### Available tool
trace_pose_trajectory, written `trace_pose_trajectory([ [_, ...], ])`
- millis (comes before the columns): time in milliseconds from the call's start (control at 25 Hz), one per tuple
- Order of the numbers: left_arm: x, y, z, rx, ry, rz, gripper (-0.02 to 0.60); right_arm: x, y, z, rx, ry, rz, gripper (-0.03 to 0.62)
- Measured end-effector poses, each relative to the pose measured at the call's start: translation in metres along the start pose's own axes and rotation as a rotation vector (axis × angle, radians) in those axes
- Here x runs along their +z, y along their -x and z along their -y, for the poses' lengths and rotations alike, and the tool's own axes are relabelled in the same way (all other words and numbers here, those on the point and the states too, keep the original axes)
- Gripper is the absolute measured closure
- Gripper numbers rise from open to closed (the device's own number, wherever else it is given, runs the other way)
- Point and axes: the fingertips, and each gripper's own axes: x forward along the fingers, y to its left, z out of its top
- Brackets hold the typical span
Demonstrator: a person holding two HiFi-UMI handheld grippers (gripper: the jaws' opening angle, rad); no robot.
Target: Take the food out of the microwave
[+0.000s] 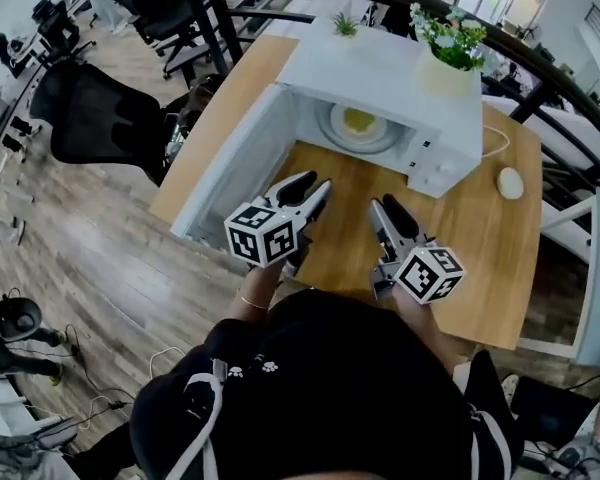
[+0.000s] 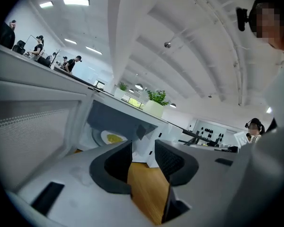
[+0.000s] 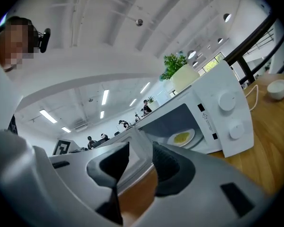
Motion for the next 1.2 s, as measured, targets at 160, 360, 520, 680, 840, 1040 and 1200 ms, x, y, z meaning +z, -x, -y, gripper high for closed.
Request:
trace_pose_trajectory([
  [160,-0.006,-0.024,-0.023,-0.023,0.038,-0.056,0.442,-0.002,-0.020,0.023,-0.073,-0.077,0.020,0.433],
  [360,-0.016,-0.054,-0.050,-0.021,0.083,-0.113,0.430,-0.008,-0.043,0.053,-0.157,-0.164,0.031,0.408],
  [520,-0.023,-0.078,-0.073,-0.001,0.149,-0.142,0.419,-0.010,-0.063,0.079,-0.241,-0.267,0.046,0.387],
  [680,-0.035,-0.099,-0.095,0.038,0.220,-0.189,0.393,-0.013,-0.080,0.105,-0.309,-0.398,0.071,0.370],
  [840,-0.040,-0.114,-0.112,0.077,0.300,-0.197,0.381,-0.026,-0.090,0.129,-0.380,-0.501,0.071,0.365],
  [1040,-0.042,-0.128,-0.127,0.112,0.416,-0.168,0.373,-0.041,-0.102,0.150,-0.431,-0.595,0.073,0.333],
  [1200,-0.046,-0.134,-0.134,0.136,0.474,-0.167,0.369,-0.049,-0.113,0.162,-0.450,-0.700,0.108,0.301],
])
